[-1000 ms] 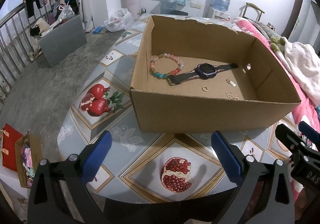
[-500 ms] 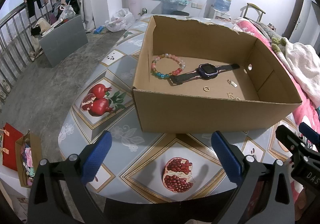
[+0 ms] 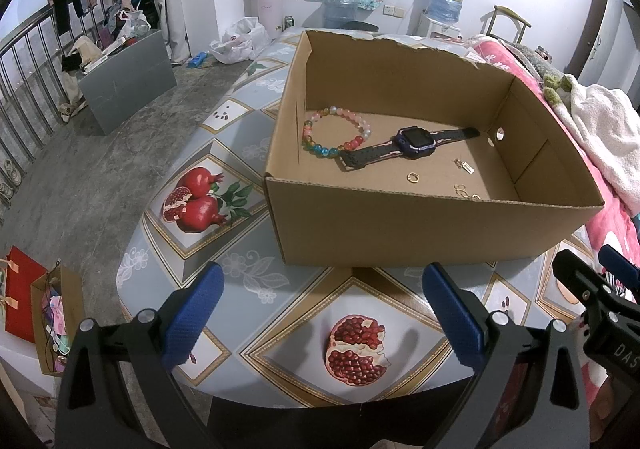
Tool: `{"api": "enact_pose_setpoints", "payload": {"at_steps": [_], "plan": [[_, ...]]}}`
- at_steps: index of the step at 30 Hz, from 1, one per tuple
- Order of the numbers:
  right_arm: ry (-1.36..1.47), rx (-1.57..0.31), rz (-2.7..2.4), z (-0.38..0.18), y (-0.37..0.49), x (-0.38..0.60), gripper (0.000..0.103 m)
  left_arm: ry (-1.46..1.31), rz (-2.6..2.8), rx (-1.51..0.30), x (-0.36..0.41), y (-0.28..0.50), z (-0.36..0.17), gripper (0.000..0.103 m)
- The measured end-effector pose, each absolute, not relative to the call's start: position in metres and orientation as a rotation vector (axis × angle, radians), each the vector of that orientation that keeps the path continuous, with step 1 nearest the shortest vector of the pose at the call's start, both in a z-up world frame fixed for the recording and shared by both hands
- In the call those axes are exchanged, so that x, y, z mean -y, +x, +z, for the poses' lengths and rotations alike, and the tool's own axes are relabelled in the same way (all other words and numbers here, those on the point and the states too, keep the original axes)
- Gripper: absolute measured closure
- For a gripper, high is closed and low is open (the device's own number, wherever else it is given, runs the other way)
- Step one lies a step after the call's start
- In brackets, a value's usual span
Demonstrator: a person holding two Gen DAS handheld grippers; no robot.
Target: Organize jewelry
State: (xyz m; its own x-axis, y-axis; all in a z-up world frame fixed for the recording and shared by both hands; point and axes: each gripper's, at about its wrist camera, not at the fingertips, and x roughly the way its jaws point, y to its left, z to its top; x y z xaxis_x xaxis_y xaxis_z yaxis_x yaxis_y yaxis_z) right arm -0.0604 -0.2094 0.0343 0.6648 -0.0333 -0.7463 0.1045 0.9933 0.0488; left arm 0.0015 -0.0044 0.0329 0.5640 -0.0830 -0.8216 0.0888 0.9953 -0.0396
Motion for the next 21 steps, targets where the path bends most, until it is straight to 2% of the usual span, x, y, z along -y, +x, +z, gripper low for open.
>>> {"api": "enact_pose_setpoints", "payload": {"at_steps": [21], "plan": [[0.090, -0.841, -0.077, 0.0341, -0.0599, 0.2098, 0.008, 0.006, -0.099, -0.971, 0.0017, 0.0012, 0.0312, 0.005]]}}
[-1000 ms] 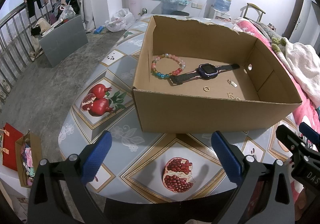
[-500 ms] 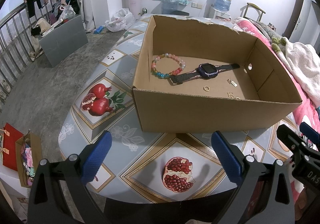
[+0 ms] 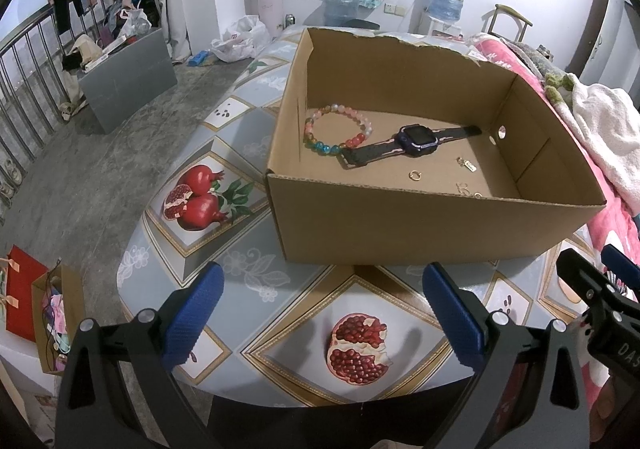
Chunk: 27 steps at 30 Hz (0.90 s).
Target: Organize jewelry
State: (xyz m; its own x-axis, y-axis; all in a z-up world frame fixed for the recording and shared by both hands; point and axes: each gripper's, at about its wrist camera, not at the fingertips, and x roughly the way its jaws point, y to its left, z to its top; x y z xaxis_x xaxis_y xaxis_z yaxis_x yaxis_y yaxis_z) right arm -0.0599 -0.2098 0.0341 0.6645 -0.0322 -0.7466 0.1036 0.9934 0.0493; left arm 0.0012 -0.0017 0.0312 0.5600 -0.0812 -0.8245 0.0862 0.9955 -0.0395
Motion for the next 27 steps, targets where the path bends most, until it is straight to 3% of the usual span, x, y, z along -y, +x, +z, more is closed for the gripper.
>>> {"api": "enact_pose_setpoints", "payload": {"at_steps": [27], "plan": [[0.089, -0.841, -0.078, 0.0347, -0.0601, 0.2087, 0.008, 0.007, -0.092, -0.975, 0.0006, 0.0007, 0.0301, 0.005]]}}
